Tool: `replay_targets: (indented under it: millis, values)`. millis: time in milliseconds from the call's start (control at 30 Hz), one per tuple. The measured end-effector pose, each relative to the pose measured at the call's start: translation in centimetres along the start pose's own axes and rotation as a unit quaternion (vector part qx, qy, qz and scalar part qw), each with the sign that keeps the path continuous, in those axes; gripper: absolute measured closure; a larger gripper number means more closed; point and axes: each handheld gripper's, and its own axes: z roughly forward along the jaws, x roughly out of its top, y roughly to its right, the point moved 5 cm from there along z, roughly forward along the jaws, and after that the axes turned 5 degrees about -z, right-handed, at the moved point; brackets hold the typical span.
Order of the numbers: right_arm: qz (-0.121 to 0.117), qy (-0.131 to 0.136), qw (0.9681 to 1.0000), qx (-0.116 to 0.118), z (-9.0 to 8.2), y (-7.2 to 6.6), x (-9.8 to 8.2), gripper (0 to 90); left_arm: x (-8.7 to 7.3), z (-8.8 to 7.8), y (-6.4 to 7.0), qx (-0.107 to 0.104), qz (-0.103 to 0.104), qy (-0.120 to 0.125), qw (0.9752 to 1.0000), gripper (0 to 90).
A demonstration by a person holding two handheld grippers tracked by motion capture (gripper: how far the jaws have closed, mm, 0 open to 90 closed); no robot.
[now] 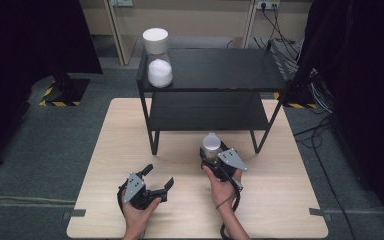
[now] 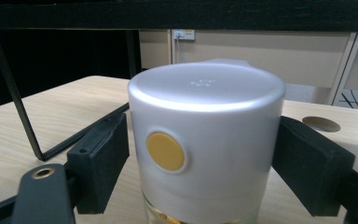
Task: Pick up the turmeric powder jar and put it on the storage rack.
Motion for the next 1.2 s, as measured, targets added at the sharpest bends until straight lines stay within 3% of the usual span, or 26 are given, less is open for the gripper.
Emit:
replay_targets:
  millis: [600, 967, 1200]
  values:
    - [-0.001, 0.008, 1.0000, -0.006, 0.0, -0.1, -0.4, 30.4, 0.0, 0.0, -0.1, 0.000, -0.005, 0.001, 1.0000, 4.4]
    - [-0.012, 0.022, 0.9992, 0.030, -0.7, 1.5, -1.0, 30.5, 0.0, 0.0, -0.2, 0.000, -0.003, 0.001, 1.0000, 4.4]
    - [-0.015, 0.038, 0.9981, 0.047, -2.2, 2.2, -0.5, 30.6, 0.0, 0.0, -0.2, 0.000, -0.003, 0.000, 1.0000, 4.5]
